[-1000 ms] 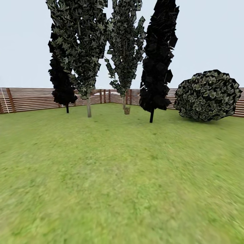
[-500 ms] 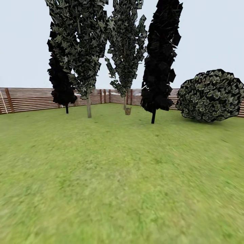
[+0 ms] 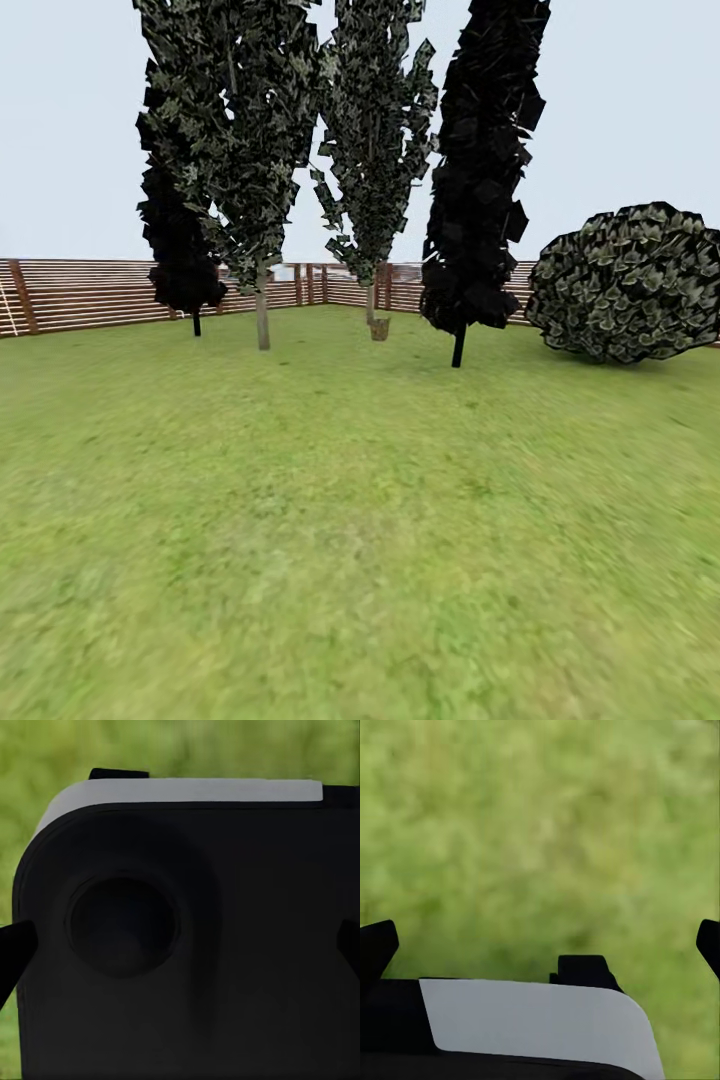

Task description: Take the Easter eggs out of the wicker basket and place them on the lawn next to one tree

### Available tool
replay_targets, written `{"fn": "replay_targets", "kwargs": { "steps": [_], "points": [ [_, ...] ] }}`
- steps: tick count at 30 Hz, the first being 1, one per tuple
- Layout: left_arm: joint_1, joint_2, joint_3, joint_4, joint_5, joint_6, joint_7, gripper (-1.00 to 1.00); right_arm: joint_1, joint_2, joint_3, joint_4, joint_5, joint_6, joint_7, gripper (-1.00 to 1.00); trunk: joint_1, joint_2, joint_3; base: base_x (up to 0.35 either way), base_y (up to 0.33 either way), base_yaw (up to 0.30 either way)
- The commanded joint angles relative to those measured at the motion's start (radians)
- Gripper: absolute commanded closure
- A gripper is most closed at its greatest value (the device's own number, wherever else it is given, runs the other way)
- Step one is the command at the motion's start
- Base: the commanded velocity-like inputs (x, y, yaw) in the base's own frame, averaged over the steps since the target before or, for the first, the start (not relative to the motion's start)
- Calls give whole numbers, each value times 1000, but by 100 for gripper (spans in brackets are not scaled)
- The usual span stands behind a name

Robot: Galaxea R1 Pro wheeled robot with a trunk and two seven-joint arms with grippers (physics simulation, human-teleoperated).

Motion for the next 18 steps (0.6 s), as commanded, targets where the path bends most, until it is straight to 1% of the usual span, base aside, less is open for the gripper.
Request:
{"fn": "replay_targets", "kwargs": {
  "steps": [1,18],
  "points": [
    [0,0,1,-1,7,0,-4,-100,-1,0,-1,1,0,-3,1,-100,1,0,-1,334,106,0],
    [0,0,-1,-1,6,0,-5,-100,-1,0,-1,1,0,-4,1,-100,1,0,-1,334,101,0]
  ]
}}
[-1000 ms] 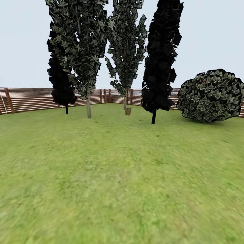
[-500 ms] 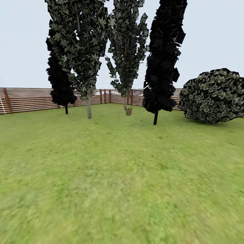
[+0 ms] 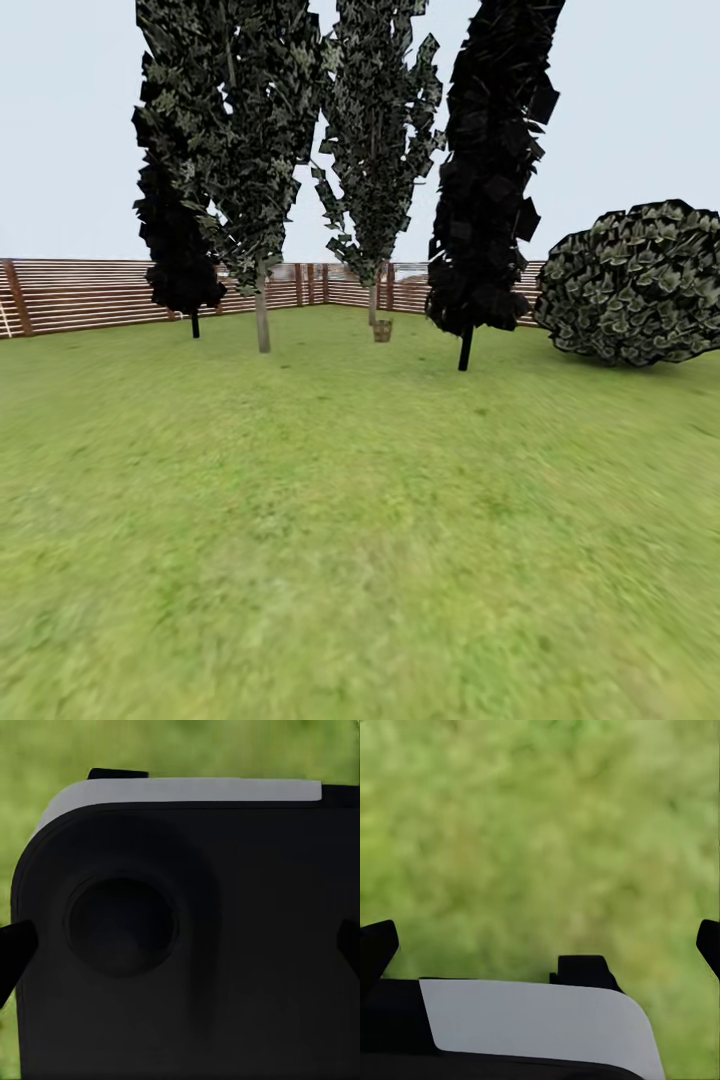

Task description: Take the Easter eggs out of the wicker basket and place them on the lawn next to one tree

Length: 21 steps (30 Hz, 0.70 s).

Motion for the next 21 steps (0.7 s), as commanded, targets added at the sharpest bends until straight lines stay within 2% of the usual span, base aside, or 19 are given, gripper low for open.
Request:
{"fn": "replay_targets", "kwargs": {
  "steps": [1,21],
  "points": [
    [0,0,0,-1,6,0,-4,-100,-1,0,-1,1,0,-3,1,-100,1,0,-1,334,93,0],
    [0,0,0,0,6,0,-5,-100,0,1,0,1,1,-3,1,-100,1,0,-1,334,91,0]
  ]
}}
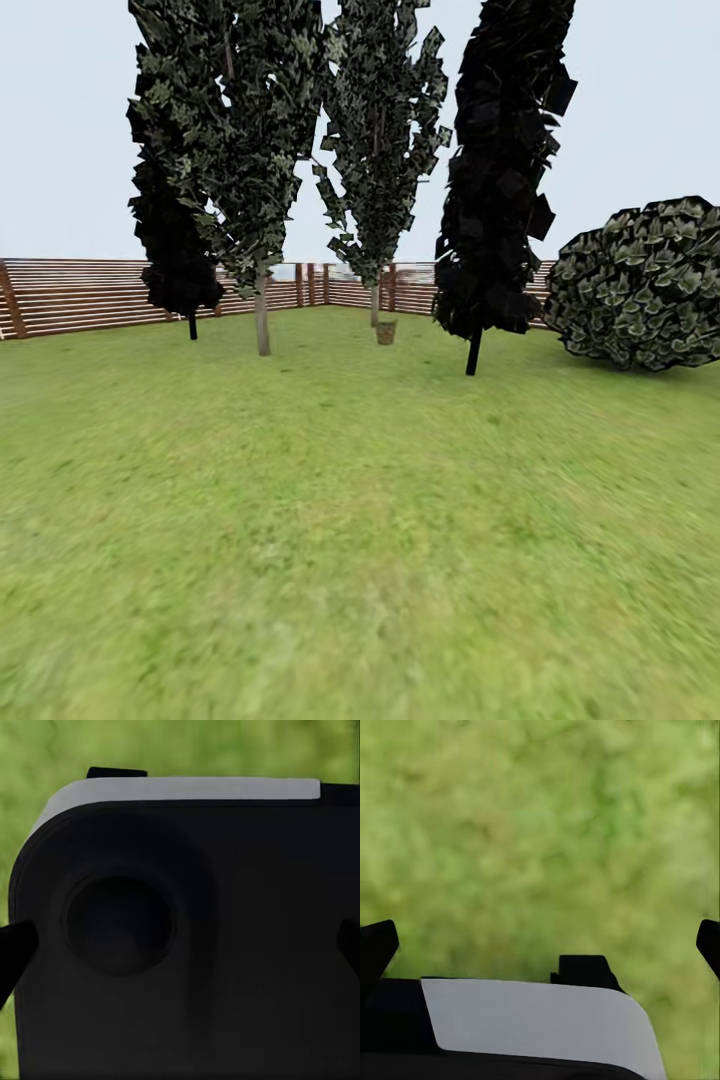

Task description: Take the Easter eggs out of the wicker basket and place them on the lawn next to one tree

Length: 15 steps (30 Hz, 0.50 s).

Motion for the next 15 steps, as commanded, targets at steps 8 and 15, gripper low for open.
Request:
{"fn": "replay_targets", "kwargs": {
  "steps": [8,15],
  "points": [
    [0,1,0,6,7,0,-5,-100,-1,3,-1,1,-1,-4,0,-100,1,0,-1,334,90,0],
    [0,1,0,8,7,0,-5,-100,-1,-3,-1,1,0,-4,0,-100,1,0,-1,334,90,0]
  ]
}}
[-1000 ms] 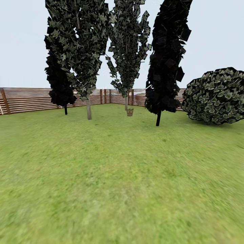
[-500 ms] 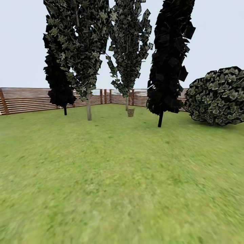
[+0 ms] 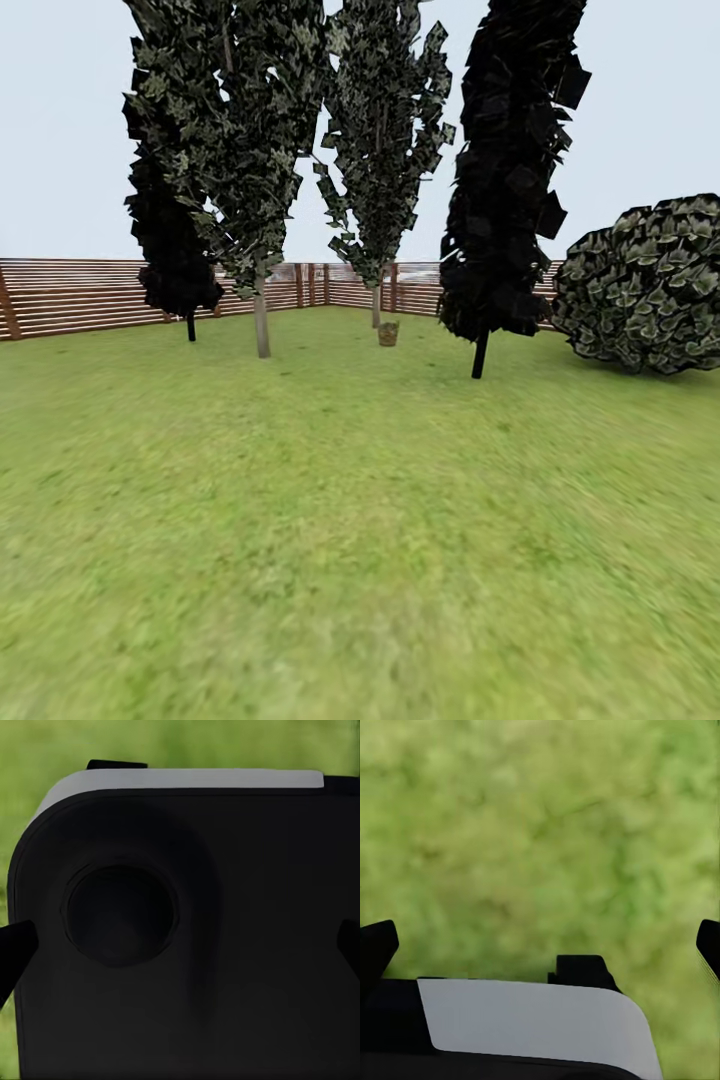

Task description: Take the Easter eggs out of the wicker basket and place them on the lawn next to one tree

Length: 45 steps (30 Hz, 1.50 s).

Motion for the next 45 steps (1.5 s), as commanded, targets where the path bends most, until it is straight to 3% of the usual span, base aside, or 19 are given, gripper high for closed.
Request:
{"fn": "replay_targets", "kwargs": {
  "steps": [1,45],
  "points": [
    [0,0,0,-1,7,0,-4,-100,-1,0,-1,1,0,-3,1,-100,1,0,-1,332,90,0],
    [0,-1,0,-1,5,0,-4,-100,-1,4,-4,4,-2,-3,1,-100,1,0,-1,332,84,2]
  ]
}}
